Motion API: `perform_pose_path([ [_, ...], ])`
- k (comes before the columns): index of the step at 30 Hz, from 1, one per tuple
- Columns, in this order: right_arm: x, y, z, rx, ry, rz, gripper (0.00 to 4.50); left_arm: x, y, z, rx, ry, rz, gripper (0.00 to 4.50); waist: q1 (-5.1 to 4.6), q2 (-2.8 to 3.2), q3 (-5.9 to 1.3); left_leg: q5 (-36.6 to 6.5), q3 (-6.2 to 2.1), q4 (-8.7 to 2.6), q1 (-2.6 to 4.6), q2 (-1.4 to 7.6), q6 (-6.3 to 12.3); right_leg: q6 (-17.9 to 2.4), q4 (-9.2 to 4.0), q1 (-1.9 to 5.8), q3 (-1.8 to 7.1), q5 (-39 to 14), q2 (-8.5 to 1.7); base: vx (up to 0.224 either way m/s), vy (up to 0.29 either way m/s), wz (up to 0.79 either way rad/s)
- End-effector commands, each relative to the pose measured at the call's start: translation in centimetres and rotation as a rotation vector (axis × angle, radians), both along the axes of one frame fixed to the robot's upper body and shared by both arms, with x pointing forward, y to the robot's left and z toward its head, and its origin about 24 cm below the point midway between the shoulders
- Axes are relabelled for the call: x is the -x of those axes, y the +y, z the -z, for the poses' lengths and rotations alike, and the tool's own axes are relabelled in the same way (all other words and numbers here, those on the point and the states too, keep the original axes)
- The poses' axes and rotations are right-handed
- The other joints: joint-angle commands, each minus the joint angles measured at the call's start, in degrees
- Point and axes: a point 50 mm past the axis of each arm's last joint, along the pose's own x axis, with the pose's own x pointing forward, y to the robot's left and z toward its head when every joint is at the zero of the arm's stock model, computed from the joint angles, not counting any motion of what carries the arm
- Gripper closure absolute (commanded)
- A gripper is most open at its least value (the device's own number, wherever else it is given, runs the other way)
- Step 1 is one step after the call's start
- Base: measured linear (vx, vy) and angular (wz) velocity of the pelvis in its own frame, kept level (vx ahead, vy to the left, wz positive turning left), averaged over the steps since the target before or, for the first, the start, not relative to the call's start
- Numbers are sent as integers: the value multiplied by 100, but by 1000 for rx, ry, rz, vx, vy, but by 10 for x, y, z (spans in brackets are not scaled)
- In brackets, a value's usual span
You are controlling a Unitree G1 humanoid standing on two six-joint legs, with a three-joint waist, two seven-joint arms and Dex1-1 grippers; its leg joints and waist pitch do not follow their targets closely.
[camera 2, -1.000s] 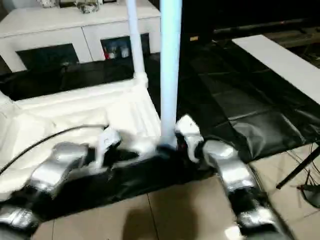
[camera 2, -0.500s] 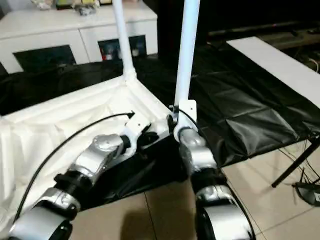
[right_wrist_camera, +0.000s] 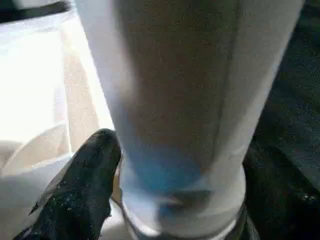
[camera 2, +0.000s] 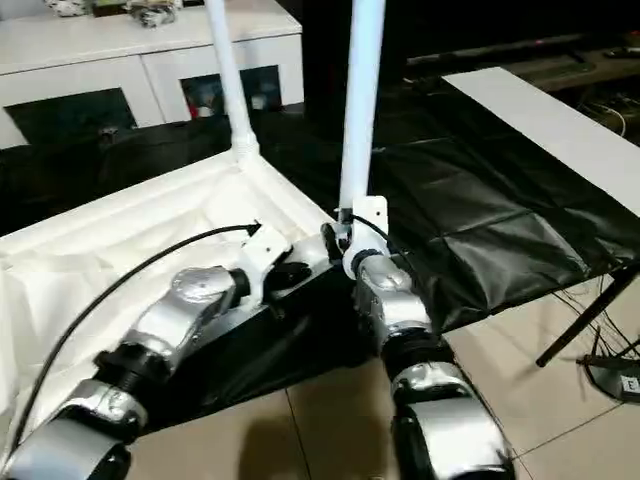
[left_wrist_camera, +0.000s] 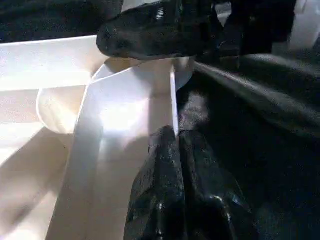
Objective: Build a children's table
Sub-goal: Rotate leg to tighten
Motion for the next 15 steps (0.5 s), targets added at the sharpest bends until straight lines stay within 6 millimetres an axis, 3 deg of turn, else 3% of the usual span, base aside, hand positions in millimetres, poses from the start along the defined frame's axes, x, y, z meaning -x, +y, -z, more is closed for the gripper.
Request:
perform_pose_path([
  [1,5,1,-6,22,-17,-163,92,7,9,7,9,22,50,450,57,-71,-374,-1148,-77,-361,61,172,621,-1503,-287,300,76,-512,-138,0,0,0],
  [3,13,-7,-8,61,-24,-305,92,11,16,7,13,23,86,450,96,-70,-374,-1002,-63,-339,67,190,716,-1573,-266,301,72,-350,-135,0,0,0],
  [6,23,-17,-12,70,-29,-441,92,15,22,7,17,28,134,450,118,-65,-357,-1136,-54,-354,79,211,687,-1585,-275,293,70,-536,-122,0,0,0],
  [10,43,-33,-19,109,-14,-673,92,23,36,7,6,42,198,450,186,-52,-330,-1488,-53,-387,106,245,550,-1517,-307,272,85,-961,-116,0,0,0],
  [15,50,-40,-22,113,11,-779,92,28,43,5,20,50,239,450,185,-69,-314,-1736,-62,-419,111,243,358,-1422,-336,235,104,-1387,-128,0,0,0],
])
